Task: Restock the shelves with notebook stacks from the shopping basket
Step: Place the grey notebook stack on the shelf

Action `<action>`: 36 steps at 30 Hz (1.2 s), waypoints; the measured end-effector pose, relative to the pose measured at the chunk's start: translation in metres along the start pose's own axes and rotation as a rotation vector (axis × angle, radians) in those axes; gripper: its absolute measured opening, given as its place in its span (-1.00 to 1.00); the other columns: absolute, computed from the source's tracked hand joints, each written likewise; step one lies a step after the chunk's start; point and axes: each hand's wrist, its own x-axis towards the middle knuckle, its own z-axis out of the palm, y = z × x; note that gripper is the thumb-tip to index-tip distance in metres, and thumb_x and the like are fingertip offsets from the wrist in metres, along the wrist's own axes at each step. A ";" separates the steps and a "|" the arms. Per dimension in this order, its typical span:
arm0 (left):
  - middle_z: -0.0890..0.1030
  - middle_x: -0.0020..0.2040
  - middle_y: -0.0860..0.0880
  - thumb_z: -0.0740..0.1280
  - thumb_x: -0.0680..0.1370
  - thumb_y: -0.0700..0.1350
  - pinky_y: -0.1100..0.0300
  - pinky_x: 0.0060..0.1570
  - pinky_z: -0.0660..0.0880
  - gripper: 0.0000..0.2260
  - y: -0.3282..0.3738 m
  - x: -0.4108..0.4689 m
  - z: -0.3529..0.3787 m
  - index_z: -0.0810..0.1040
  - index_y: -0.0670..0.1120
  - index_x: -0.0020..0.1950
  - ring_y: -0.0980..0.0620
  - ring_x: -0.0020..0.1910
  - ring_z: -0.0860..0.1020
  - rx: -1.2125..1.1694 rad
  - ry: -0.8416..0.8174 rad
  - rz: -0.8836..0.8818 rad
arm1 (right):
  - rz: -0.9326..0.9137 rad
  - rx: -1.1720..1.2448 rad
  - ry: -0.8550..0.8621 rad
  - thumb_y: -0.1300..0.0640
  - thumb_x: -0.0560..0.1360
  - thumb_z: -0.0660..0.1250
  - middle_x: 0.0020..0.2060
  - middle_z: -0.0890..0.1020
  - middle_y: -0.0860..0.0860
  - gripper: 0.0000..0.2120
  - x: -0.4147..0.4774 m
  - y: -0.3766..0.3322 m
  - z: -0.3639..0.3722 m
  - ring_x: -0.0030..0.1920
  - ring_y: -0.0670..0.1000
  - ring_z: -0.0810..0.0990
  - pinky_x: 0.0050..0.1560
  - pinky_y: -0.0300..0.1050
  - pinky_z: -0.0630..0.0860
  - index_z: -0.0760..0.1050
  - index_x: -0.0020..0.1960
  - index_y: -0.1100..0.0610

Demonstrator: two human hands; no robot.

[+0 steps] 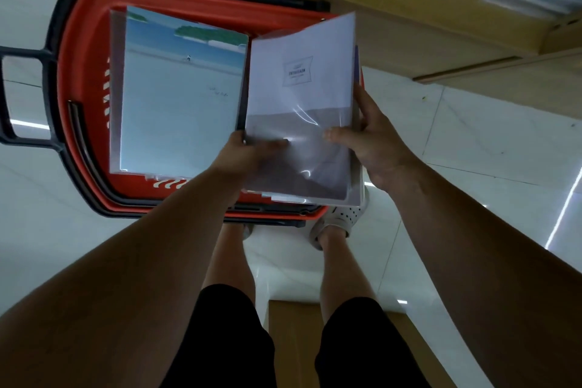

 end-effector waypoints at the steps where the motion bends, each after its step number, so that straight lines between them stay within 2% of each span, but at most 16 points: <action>1: 0.73 0.08 -0.18 0.66 0.11 0.22 -0.23 0.17 0.62 -0.20 0.003 0.003 0.003 0.65 -0.16 0.23 -0.20 0.06 0.72 -0.062 -0.006 -0.026 | 0.006 0.000 0.005 0.31 0.41 0.51 0.35 0.60 -0.02 -0.14 0.001 0.002 -0.001 0.31 0.00 0.62 0.20 0.00 0.64 0.28 0.60 -0.12; 5: 0.72 0.07 -0.14 0.57 0.12 0.31 -0.15 0.13 0.65 -0.21 0.000 0.015 0.011 0.62 -0.15 0.19 -0.14 0.04 0.71 0.020 0.096 0.011 | 0.035 -0.007 0.019 0.24 0.34 0.53 0.36 0.60 -0.04 -0.06 0.001 0.007 -0.006 0.30 0.00 0.63 0.21 0.03 0.64 0.23 0.62 -0.15; 9: 0.75 -0.02 -0.14 0.57 0.16 0.31 -0.17 0.05 0.68 -0.32 -0.010 0.014 0.016 0.69 -0.16 0.07 -0.12 -0.03 0.74 0.072 0.035 0.024 | 0.070 -0.009 0.029 0.21 0.31 0.56 0.38 0.59 -0.04 0.00 0.000 0.009 -0.011 0.29 0.00 0.64 0.23 0.08 0.64 0.20 0.63 -0.14; 11: 0.74 0.01 -0.12 0.58 0.15 0.34 -0.15 0.06 0.67 -0.29 -0.010 0.013 0.018 0.66 -0.12 0.10 -0.11 -0.01 0.73 0.075 0.044 0.021 | 0.081 -0.013 0.040 0.24 0.34 0.55 0.38 0.58 -0.03 -0.02 0.000 0.010 -0.012 0.28 0.00 0.64 0.23 0.08 0.64 0.20 0.63 -0.14; 14: 0.65 0.14 -0.04 0.55 0.13 0.41 -0.11 0.11 0.65 -0.18 -0.011 0.010 0.023 0.50 -0.03 0.22 -0.07 0.08 0.67 0.089 0.087 0.004 | 0.089 -0.002 0.046 0.31 0.39 0.53 0.38 0.58 0.00 -0.05 -0.002 0.011 -0.015 0.28 0.03 0.64 0.22 0.07 0.65 0.19 0.63 -0.14; 18: 0.61 0.14 -0.03 0.59 0.34 0.25 0.06 -0.04 0.64 -0.39 -0.019 0.005 0.030 0.45 -0.03 0.20 -0.01 0.07 0.63 0.045 0.075 0.037 | 0.090 -0.019 0.033 0.23 0.35 0.50 0.39 0.57 0.01 -0.06 -0.003 0.013 -0.020 0.33 0.09 0.60 0.21 0.07 0.64 0.20 0.62 -0.17; 19: 0.62 0.13 -0.03 0.58 0.34 0.24 0.07 -0.06 0.63 -0.41 -0.021 0.004 0.031 0.45 -0.02 0.19 -0.02 0.07 0.63 0.034 0.072 0.039 | 0.090 -0.015 0.031 0.24 0.35 0.49 0.39 0.57 0.01 -0.06 -0.004 0.014 -0.021 0.33 0.10 0.60 0.21 0.07 0.64 0.21 0.62 -0.17; 21: 0.62 0.14 -0.03 0.55 0.25 0.34 -0.03 0.03 0.65 -0.34 -0.028 0.004 0.031 0.45 0.00 0.16 -0.05 0.10 0.64 0.025 0.069 0.040 | 0.082 -0.015 0.023 0.26 0.37 0.47 0.39 0.57 0.03 -0.09 -0.003 0.015 -0.023 0.33 0.12 0.60 0.20 0.06 0.63 0.22 0.62 -0.16; 23: 0.59 0.23 -0.02 0.53 0.26 0.36 -0.06 0.13 0.62 -0.27 -0.034 0.004 0.031 0.44 0.02 0.27 -0.07 0.17 0.60 0.047 0.086 0.030 | 0.073 -0.012 0.014 0.29 0.38 0.46 0.40 0.57 0.05 -0.10 -0.003 0.016 -0.025 0.34 0.15 0.59 0.21 0.07 0.61 0.24 0.62 -0.13; 25: 0.51 0.30 0.00 0.55 0.37 0.29 0.04 0.13 0.52 -0.19 -0.040 0.004 0.032 0.36 -0.02 0.49 -0.05 0.21 0.53 0.007 0.104 -0.042 | 0.073 -0.008 0.012 0.31 0.38 0.46 0.40 0.57 0.06 -0.11 -0.002 0.017 -0.026 0.35 0.17 0.59 0.24 0.09 0.60 0.24 0.61 -0.12; 27: 0.49 0.25 0.00 0.51 0.44 0.25 0.13 0.04 0.42 -0.22 -0.045 0.005 0.033 0.33 -0.10 0.50 -0.03 0.14 0.49 -0.020 0.091 -0.074 | 0.073 -0.011 0.010 0.31 0.40 0.45 0.40 0.58 0.07 -0.13 -0.003 0.018 -0.026 0.35 0.18 0.59 0.22 0.07 0.59 0.25 0.61 -0.11; 29: 0.52 0.19 0.02 0.51 0.46 0.21 0.17 -0.02 0.46 -0.26 -0.046 0.005 0.034 0.35 -0.12 0.49 0.00 0.11 0.53 -0.076 0.051 -0.067 | 0.071 -0.018 0.010 0.34 0.43 0.43 0.39 0.58 0.08 -0.18 -0.003 0.019 -0.028 0.33 0.18 0.60 0.17 0.02 0.61 0.27 0.60 -0.11; 32: 0.62 0.26 0.02 0.59 0.38 0.17 0.04 0.15 0.63 -0.22 -0.048 0.008 0.029 0.39 -0.02 0.52 -0.03 0.21 0.63 -0.232 0.019 -0.031 | 0.076 -0.013 0.011 0.43 0.53 0.35 0.35 0.61 0.07 -0.27 -0.004 0.018 -0.028 0.26 0.11 0.64 0.07 -0.08 0.63 0.32 0.56 -0.11; 36: 0.67 0.28 0.05 0.55 0.48 0.06 -0.09 0.25 0.59 -0.40 -0.049 0.016 0.026 0.45 0.14 0.49 -0.02 0.23 0.66 -0.343 -0.125 0.035 | 0.087 -0.010 0.025 0.44 0.55 0.31 0.30 0.65 0.03 -0.30 -0.005 0.015 -0.028 0.20 0.04 0.68 0.02 -0.14 0.63 0.34 0.52 -0.14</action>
